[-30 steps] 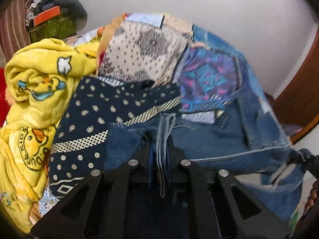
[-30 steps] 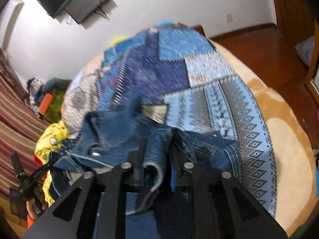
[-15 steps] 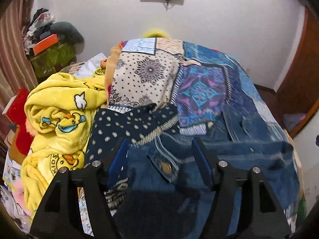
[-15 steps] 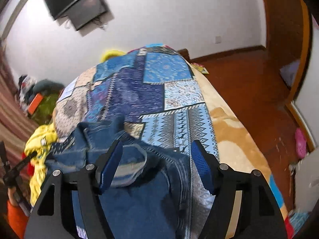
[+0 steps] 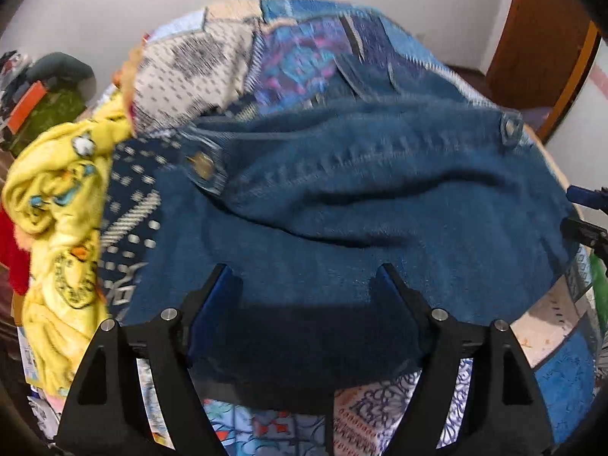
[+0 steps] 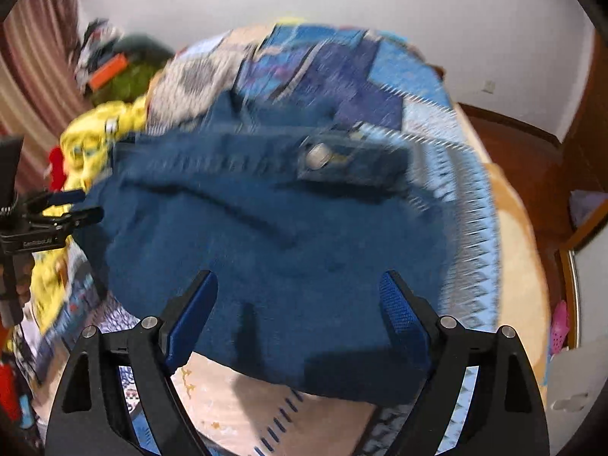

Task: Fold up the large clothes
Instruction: 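Lay the hem over the collar and open both tools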

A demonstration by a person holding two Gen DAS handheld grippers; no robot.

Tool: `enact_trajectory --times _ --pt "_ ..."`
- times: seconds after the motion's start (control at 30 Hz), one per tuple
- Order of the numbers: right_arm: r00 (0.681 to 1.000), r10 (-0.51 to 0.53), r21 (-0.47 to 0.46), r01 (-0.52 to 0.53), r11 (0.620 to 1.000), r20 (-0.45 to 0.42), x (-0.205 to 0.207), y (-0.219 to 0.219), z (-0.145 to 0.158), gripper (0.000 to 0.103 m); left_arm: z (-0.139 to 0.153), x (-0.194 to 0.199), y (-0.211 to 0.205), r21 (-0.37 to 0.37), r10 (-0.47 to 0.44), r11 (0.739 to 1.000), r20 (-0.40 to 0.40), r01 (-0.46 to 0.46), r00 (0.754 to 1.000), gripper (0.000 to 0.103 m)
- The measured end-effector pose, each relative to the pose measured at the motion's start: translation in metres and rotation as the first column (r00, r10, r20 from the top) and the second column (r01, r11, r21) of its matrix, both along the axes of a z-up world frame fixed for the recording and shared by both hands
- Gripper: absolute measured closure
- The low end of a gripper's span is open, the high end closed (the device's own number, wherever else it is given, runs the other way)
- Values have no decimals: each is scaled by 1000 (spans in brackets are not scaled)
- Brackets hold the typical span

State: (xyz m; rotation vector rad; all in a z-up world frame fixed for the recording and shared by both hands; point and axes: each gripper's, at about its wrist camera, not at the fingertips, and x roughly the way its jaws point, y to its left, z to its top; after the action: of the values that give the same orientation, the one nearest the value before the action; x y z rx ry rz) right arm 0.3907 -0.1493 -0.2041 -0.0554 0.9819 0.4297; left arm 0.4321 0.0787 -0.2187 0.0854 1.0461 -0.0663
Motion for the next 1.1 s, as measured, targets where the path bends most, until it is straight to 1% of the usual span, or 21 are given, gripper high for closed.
enact_trajectory --times 0.07,0.13,0.2,0.23,0.33,0.4,0.43,0.47,0.5,0.53,0.57,0.6,0.63,0.7,0.77,0.83,0.93,1.03,1.1 --pt "1000 17 4 -17 1000 -18 10 12 -7 18 -11 11 -3 24 -2 1000 -6 2 1000 26" --pt "999 17 17 -17 1000 -31 24 21 -12 18 -18 23 -2 57 12 998 8 -12 1000 26" --pt "998 0 23 1 1000 -56 42 28 -16 18 -20 39 4 38 24 999 25 -25 999 25" --pt "998 -10 29 12 999 -67 52 31 -19 18 -20 45 6 30 31 999 27 -32 999 23" --pt "995 -56 36 60 998 -88 78 34 -26 18 -19 67 14 14 64 998 35 -64 997 22" --pt "991 -86 64 93 994 -106 94 30 -30 18 -18 79 23 9 103 995 53 -104 993 22" --pt "987 -122 52 127 991 -101 101 25 -30 18 -17 84 28 3 129 992 65 -130 990 21" --pt "984 -150 36 154 987 -95 106 23 -31 18 -15 89 37 -23 159 987 78 -158 984 20" --pt "981 -170 36 173 984 -90 112 17 -32 18 -14 92 42 -23 184 983 94 -183 978 19" --pt "979 -179 49 184 982 -94 116 10 -33 18 -13 95 48 -6 210 978 113 -210 971 19" --pt "977 -188 55 194 979 -98 119 5 -33 16 -12 99 55 29 240 969 131 -246 962 18" --pt "974 -203 55 209 976 -98 120 -2 -33 16 -13 102 60 39 252 965 134 -259 958 14" --pt "971 -224 38 227 973 -84 120 -8 -32 16 -13 104 66 29 256 965 125 -262 958 13" --pt "965 -259 -27 258 966 -33 115 -17 -29 16 -14 102 73 -2 260 965 109 -262 959 13" --pt "963 -267 -37 266 963 -34 110 -27 -27 16 -7 93 71 20 253 966 130 -257 959 13" --pt "949 -315 -99 312 945 -19 99 -37 -23 16 3 80 67 48 242 967 154 -252 958 13" --pt "952 -306 -69 305 950 -14 77 -50 -12 16 30 54 63 43 212 973 197 -225 957 13" --pt "961 -277 -27 278 960 9 55 -55 4 15 53 26 63 13 188 980 244 -197 951 13" --pt "967 -252 -14 253 967 41 39 -52 16 14 67 7 65 -25 186 982 258 -186 948 13"
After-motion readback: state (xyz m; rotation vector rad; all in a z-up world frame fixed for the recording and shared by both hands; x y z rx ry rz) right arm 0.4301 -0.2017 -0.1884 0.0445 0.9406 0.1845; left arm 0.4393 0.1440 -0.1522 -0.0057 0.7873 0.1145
